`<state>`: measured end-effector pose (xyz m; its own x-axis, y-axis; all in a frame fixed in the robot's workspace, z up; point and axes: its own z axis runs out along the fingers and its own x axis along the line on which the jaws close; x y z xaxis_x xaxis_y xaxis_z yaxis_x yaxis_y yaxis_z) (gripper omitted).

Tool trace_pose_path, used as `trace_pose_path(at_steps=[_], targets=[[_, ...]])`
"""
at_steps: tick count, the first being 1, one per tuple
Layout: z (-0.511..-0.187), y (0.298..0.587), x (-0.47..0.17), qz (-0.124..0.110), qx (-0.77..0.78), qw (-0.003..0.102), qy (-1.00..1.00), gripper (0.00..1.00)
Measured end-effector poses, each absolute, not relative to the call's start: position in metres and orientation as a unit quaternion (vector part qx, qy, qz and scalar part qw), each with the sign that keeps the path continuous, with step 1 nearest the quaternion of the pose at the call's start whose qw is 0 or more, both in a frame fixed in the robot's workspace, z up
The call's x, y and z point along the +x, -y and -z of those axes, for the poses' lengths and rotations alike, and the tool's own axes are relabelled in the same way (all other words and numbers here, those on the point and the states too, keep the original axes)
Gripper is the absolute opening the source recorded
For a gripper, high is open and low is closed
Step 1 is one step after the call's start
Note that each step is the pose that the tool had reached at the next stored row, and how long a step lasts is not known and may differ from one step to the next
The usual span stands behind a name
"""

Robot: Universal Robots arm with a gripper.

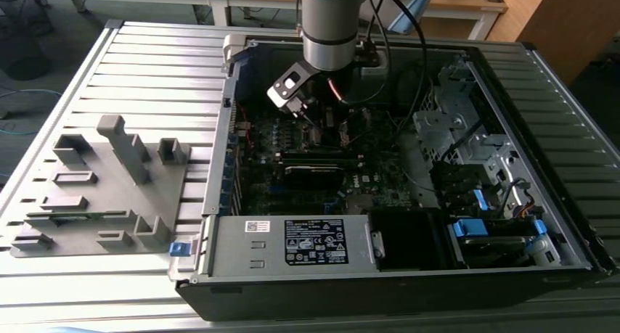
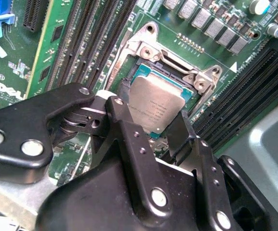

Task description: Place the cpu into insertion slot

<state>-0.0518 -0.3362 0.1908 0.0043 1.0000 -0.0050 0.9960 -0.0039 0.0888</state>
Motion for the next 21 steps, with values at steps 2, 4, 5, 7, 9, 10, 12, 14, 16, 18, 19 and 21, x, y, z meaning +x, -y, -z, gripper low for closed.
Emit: trace_pose_path(at_steps=[2, 4, 5, 7, 9, 10, 12, 14, 16, 18, 19, 21], targets=[[-0.1904, 0.3362, -0.0519, -0.03, 0.708, 0.033, -0.705, 0.54], [-0.1902, 0.3361, -0.0518, -0.03, 0.708, 0.033, -0.705, 0.54], [-0.1902, 0.3361, -0.0518, -0.03, 0.708, 0.033, -0.705, 0.54], [-0.1901, 0.3361, -0.0518, -0.03, 0.708, 0.033, -0.705, 0.54], [-0.1895, 0.3362, -0.0519, -0.03, 0.708, 0.033, -0.705, 0.54], [-0.1895, 0.3362, -0.0519, -0.03, 0.708, 0.033, -0.705, 0.54], [-0.1894, 0.3362, -0.0519, -0.03, 0.708, 0.033, -0.705, 0.54], [-0.1894, 0.3362, -0.0519, -0.03, 0.708, 0.033, -0.705, 0.54], [-0.1894, 0.3362, -0.0519, -0.03, 0.708, 0.033, -0.705, 0.54], [-0.1893, 0.3362, -0.0518, -0.03, 0.708, 0.033, -0.705, 0.54], [-0.189, 0.336, -0.0518, -0.03, 0.708, 0.033, -0.705, 0.55], [-0.1884, 0.3358, -0.0516, -0.031, 0.708, 0.033, -0.705, 0.6]])
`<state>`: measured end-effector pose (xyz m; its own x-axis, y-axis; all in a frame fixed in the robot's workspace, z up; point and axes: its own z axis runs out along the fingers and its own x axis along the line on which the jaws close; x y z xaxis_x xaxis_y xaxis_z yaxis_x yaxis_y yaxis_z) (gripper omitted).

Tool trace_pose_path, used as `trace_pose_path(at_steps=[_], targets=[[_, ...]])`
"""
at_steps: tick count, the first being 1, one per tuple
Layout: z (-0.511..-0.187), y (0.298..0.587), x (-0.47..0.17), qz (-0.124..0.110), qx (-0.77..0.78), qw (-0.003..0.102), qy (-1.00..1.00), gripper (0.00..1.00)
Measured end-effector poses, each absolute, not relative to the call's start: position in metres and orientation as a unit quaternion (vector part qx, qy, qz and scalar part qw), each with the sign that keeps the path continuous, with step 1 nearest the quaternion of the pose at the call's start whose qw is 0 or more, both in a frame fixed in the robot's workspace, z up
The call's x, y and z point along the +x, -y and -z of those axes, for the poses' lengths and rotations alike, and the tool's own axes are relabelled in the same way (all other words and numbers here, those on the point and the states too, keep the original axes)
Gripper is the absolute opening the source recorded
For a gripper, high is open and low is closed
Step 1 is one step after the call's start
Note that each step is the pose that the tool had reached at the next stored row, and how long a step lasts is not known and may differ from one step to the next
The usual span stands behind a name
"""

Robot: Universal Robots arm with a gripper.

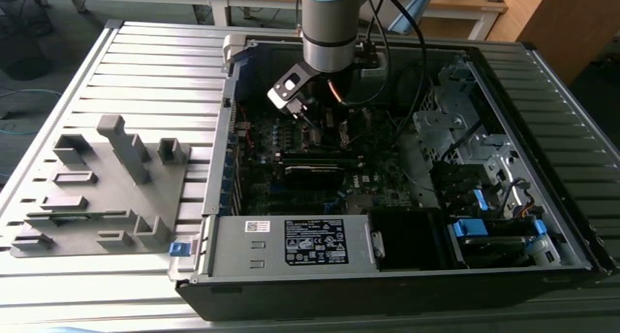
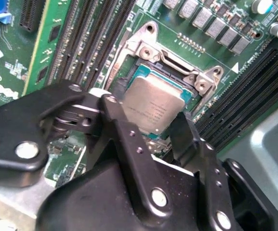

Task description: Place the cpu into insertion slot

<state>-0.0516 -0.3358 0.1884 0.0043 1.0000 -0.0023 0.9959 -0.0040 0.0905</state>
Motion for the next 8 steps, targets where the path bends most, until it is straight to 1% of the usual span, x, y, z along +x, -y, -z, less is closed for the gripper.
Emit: trace_pose_path(at_steps=[1, 2, 8], targets=[[-0.1886, 0.3359, -0.0516, -0.031, 0.708, 0.033, -0.705, 0.6], [-0.1891, 0.336, -0.0517, -0.03, 0.708, 0.033, -0.705, 0.67], [-0.1913, 0.3361, -0.0518, -0.03, 0.708, 0.033, -0.705, 0.67]])
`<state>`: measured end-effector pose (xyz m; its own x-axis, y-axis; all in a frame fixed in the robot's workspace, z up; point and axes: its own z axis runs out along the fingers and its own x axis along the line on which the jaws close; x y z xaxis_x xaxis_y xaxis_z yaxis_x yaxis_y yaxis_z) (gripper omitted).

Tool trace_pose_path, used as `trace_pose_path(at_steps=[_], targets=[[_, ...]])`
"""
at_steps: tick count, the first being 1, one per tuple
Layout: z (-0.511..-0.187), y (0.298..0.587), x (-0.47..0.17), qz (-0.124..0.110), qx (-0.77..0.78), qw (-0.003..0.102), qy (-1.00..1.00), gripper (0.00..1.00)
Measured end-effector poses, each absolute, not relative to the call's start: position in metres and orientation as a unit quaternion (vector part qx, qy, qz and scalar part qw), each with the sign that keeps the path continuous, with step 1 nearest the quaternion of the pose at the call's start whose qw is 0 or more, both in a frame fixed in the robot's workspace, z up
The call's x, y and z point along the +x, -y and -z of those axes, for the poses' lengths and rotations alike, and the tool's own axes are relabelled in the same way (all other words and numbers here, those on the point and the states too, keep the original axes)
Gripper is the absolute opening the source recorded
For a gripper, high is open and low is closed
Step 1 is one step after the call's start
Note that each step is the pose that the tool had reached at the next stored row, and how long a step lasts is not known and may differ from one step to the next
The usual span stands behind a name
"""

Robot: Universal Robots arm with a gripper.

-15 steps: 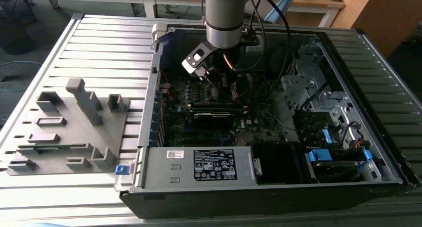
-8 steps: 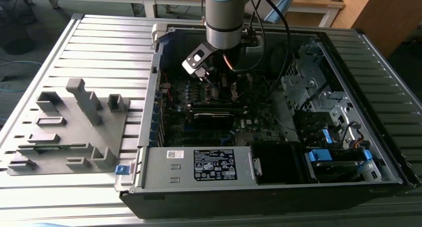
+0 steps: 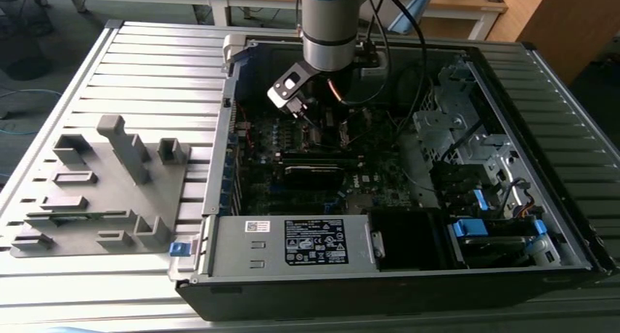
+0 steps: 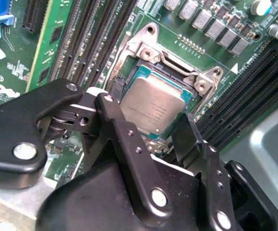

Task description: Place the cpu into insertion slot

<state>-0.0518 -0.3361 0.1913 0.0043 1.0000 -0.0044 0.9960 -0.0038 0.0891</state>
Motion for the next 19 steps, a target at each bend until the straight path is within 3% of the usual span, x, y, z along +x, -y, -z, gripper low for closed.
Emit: trace_pose_path(at_steps=[19], targets=[[-0.219, 0.336, -0.052, -0.03, 0.708, 0.033, -0.705, 0.67]])
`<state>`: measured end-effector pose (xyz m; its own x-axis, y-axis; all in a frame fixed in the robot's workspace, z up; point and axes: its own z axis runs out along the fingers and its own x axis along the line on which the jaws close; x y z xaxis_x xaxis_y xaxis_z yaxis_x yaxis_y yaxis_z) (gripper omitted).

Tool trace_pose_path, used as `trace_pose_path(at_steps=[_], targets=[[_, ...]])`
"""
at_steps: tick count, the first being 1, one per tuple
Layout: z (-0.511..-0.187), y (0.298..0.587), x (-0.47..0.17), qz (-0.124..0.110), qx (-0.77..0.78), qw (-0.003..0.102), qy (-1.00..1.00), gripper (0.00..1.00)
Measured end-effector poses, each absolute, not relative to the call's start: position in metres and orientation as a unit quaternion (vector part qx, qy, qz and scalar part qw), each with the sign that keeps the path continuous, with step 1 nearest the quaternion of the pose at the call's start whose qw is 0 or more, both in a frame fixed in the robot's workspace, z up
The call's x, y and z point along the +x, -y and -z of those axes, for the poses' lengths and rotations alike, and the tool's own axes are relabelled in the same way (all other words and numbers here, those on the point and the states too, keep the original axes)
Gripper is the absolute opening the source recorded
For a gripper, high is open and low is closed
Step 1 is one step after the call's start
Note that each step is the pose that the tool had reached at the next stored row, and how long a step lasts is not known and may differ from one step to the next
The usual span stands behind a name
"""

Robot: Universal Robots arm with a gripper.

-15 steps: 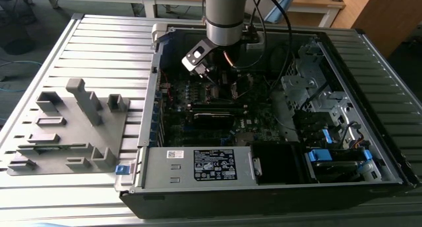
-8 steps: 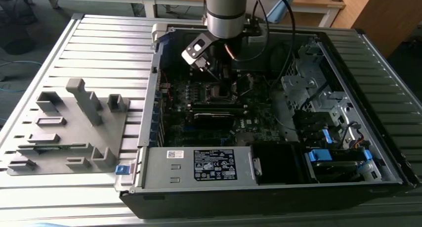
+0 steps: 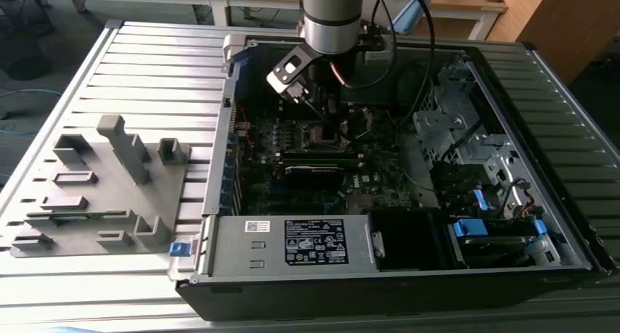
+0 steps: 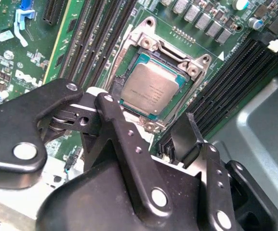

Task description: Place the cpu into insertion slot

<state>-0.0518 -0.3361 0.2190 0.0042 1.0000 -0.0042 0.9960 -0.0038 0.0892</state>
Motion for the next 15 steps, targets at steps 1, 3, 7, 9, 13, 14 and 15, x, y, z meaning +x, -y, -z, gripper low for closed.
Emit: trace_pose_path(at_steps=[1, 3, 7, 9, 13, 14, 15], targets=[[-0.219, 0.3361, -0.0518, -0.03, 0.708, 0.033, -0.705, 0.67], [-0.2189, 0.3361, -0.0518, -0.03, 0.708, 0.033, -0.705, 0.67], [-0.2177, 0.3361, -0.0518, -0.03, 0.708, 0.033, -0.705, 0.67], [-0.2176, 0.3361, -0.0518, -0.03, 0.708, 0.033, -0.705, 0.67], [-0.2175, 0.3361, -0.0518, -0.03, 0.708, 0.033, -0.705, 0.67], [-0.2175, 0.3361, -0.0518, -0.03, 0.708, 0.033, -0.705, 0.67], [-0.2175, 0.3361, -0.0518, -0.03, 0.708, 0.033, -0.705, 0.67]])
